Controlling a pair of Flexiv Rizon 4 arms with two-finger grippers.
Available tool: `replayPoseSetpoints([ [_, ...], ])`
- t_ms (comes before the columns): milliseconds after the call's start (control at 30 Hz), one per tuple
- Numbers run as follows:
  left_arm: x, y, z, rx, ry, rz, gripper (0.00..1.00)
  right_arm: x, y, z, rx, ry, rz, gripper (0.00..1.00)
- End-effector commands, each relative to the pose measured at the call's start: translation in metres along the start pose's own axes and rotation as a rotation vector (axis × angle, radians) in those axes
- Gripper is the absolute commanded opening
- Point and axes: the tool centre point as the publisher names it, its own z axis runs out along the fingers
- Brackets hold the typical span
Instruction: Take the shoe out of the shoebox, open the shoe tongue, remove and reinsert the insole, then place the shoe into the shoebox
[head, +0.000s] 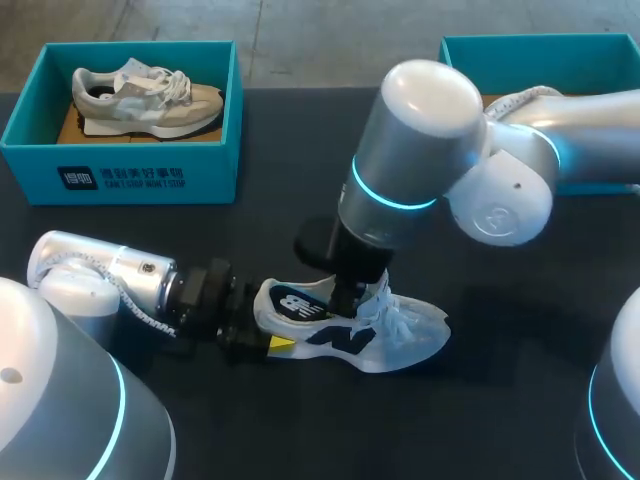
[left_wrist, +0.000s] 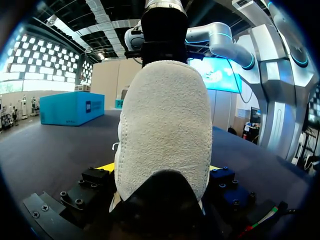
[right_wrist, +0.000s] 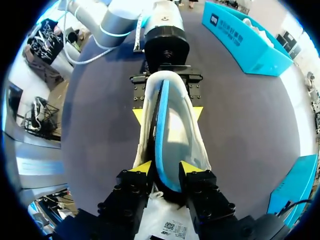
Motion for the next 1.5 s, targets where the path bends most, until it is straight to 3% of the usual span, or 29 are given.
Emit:
replayPoseSetpoints([
  [33,-0.001,0.002,0.000,0.000,0.000,-0.001,0.00,0.002,0.000,0.000,-0.005,0.005,0.000,0.34],
  [667,-0.001,0.002,0.000,0.000,0.000,-0.001,0.00,0.003,0.017,-0.028,-0.009,0.032,-0.030,0.37],
  [1067,-0.001,0.002,0.000,0.000,0.000,-0.001,0.00,0.000,0.027,-0.024,-0.027,0.092,-0.029,0.31],
  [1367,-0.001,0.002,0.000,0.000,0.000,-0.001,0.00,0.003,0.029,-0.019,-0.024,0.116,-0.028,0.21],
  [1500,-0.001,0.002,0.000,0.000,0.000,-0.001,0.00,0.006,0.030,-0.021,-0.020,0.117,-0.030,0.23],
])
